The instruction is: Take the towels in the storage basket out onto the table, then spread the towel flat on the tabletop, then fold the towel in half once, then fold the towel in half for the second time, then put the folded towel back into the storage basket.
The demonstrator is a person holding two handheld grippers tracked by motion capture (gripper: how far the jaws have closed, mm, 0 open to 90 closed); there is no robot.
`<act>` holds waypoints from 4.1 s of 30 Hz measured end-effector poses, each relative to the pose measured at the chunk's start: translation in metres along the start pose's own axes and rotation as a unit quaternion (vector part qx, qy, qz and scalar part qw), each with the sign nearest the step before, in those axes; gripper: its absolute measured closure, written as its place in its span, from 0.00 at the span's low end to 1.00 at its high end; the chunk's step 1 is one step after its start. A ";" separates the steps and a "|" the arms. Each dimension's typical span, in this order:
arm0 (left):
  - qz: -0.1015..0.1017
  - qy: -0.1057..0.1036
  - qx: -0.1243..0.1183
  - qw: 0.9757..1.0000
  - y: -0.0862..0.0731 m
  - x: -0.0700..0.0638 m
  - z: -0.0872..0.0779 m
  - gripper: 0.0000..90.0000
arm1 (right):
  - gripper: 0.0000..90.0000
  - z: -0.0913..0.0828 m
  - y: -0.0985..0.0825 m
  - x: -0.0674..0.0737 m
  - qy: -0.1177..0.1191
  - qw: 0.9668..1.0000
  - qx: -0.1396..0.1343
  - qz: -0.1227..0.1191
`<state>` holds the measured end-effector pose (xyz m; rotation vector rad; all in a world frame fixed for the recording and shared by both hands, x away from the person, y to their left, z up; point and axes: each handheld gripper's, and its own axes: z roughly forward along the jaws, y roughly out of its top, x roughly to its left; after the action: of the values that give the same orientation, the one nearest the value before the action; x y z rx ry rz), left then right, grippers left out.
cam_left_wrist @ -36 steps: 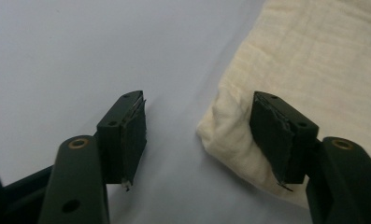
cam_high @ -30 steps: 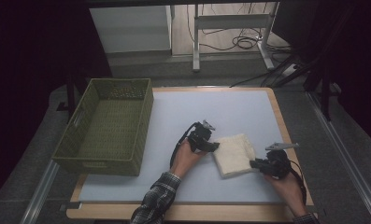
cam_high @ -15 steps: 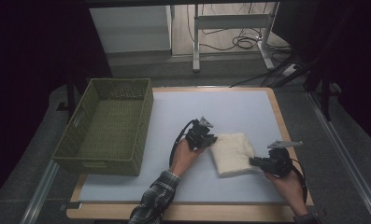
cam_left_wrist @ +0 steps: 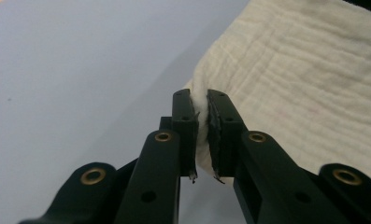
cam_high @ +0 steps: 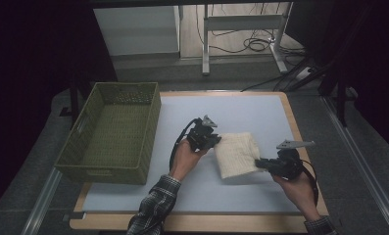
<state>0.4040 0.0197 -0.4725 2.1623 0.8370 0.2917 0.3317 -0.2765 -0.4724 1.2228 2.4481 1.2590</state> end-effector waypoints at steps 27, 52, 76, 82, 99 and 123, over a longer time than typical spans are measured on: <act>0.000 0.062 0.016 0.998 0.002 0.031 -0.064 0.91 | 0.95 0.033 0.050 0.044 0.035 0.999 0.000 -0.042; -0.017 0.101 0.013 0.995 -0.002 0.065 -0.115 0.90 | 0.95 0.054 0.096 0.081 0.051 0.996 -0.007 -0.072; -0.031 0.151 0.003 0.988 -0.005 0.097 -0.176 0.90 | 0.95 0.076 0.145 0.118 0.072 0.993 -0.016 -0.090; -0.039 0.166 0.001 0.985 -0.010 0.107 -0.192 0.90 | 0.95 0.086 0.156 0.130 0.077 0.992 -0.018 -0.097; -0.060 0.208 0.002 0.976 -0.034 0.130 -0.233 0.90 | 0.95 0.123 0.176 0.172 0.103 0.988 -0.022 -0.111; -0.099 0.245 0.035 0.964 -0.093 0.160 -0.268 0.90 | 0.94 0.190 0.178 0.240 0.140 0.983 0.005 -0.116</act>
<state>0.3596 0.3267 -0.3726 2.0753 1.3483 0.7224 0.3639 0.0705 -0.4092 0.7761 2.6926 1.4341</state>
